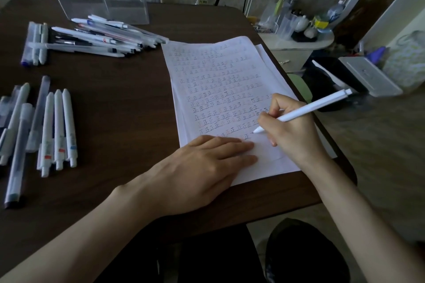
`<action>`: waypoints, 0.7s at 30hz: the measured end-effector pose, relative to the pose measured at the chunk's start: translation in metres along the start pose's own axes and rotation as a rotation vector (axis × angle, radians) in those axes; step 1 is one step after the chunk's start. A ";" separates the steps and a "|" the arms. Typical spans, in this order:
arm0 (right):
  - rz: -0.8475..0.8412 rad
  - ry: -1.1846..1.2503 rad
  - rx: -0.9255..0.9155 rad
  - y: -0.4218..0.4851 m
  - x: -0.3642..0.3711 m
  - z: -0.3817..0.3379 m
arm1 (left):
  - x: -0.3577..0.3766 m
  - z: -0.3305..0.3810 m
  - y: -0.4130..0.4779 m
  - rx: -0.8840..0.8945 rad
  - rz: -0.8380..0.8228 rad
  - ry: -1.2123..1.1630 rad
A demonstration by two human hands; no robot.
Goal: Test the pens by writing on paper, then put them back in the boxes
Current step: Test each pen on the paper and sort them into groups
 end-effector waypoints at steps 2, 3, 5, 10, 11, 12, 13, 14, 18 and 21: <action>-0.012 -0.004 0.005 0.000 0.002 0.000 | -0.001 0.000 0.000 0.001 0.004 -0.003; -0.011 -0.002 0.008 0.000 0.002 0.000 | -0.001 0.000 0.000 -0.002 0.008 -0.006; -0.003 -0.001 0.013 -0.001 0.001 0.000 | -0.003 0.000 0.000 -0.007 0.015 -0.013; 0.005 -0.018 0.010 0.001 -0.001 0.002 | -0.004 0.000 0.000 -0.013 0.020 -0.016; 0.005 -0.011 0.007 0.001 -0.001 0.002 | -0.004 0.000 0.000 -0.015 0.016 -0.017; 0.001 -0.003 0.003 0.001 -0.001 0.002 | -0.004 0.000 0.000 -0.017 0.015 -0.018; -0.008 -0.001 0.002 0.000 0.000 0.002 | -0.004 0.000 0.000 -0.018 0.014 -0.020; -0.017 -0.005 0.004 0.000 0.001 0.002 | -0.004 0.000 0.000 -0.018 0.016 -0.021; -0.018 0.010 0.013 0.001 0.002 0.005 | -0.004 -0.001 0.000 -0.025 0.013 -0.028; -0.032 0.022 0.018 0.001 0.003 0.007 | -0.004 -0.001 0.000 -0.026 0.010 -0.031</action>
Point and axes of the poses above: each hand's wrist, its own y-axis towards the middle knuckle, its own x-axis out of the palm, z = x × y, the point moved 10 cm from there along y, towards the middle knuckle, and after that the axes turned 5 degrees about -x, right-handed, at the moved point
